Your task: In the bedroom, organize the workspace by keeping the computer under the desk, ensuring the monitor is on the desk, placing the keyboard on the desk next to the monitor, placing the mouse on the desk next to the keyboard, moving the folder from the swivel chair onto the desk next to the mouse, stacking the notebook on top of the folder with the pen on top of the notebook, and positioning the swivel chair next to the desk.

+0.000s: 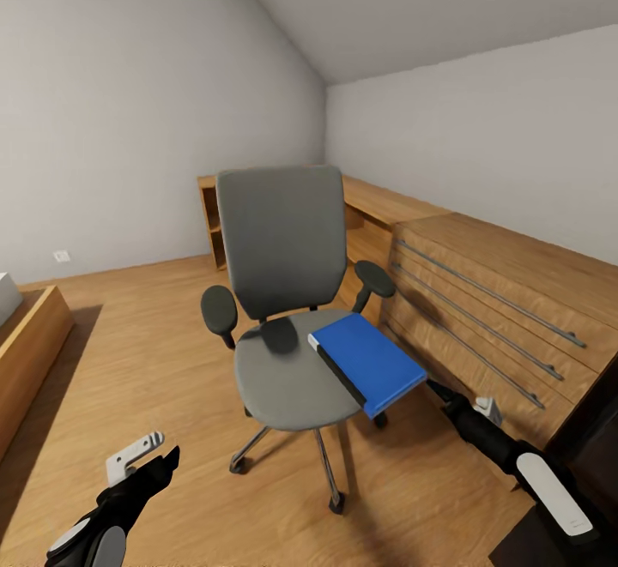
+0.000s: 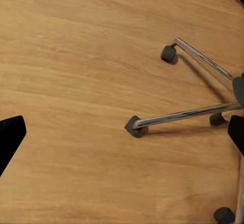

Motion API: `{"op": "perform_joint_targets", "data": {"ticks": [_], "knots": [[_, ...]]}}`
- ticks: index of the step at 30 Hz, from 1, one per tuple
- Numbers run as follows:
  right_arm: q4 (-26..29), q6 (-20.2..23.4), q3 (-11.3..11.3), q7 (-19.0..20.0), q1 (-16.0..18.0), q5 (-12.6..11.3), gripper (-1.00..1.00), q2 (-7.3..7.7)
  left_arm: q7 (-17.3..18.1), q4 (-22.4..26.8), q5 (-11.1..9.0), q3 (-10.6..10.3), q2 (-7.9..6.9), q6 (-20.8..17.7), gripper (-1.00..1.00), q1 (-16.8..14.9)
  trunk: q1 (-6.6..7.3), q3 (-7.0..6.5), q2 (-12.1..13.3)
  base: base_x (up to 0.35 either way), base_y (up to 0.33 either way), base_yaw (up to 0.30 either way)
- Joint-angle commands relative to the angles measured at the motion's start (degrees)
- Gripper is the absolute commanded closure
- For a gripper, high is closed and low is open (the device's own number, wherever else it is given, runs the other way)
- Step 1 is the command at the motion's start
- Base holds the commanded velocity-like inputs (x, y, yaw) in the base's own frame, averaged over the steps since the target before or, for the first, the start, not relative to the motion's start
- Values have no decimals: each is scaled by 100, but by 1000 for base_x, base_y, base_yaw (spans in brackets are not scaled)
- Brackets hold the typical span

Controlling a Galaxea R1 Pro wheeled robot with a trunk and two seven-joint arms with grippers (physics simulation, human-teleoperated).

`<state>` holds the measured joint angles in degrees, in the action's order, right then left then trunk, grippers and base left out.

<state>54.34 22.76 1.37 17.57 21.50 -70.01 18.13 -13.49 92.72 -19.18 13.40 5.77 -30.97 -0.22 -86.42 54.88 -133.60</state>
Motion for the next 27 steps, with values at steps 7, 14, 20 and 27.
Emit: {"op": "perform_joint_targets", "data": {"ticks": [7, 14, 20, 27], "knots": [[-382, 59, 12, 848, 3, -369, -100, 103, -40, 9, -60, -132, -2, -23, -100, -3, -153, 131, -284, 0, 0, 0], [-485, 267, 13, 1247, 3, -539, -100, 121, -36, 6, -60, -208, -13, -18, -100, -3, -175, 149, -325, 0, 0, 0], [-494, 302, 13, 1287, 3, -563, -100, 111, -26, 8, -60, -214, -16, 15, -100, -3, -175, 149, -325, 0, 0, 0], [-495, 307, 13, 1292, 3, -562, -100, 95, -19, 6, -56, -241, -15, 43, -100, -2, -175, 149, -325, 125, 0, 0]]}}
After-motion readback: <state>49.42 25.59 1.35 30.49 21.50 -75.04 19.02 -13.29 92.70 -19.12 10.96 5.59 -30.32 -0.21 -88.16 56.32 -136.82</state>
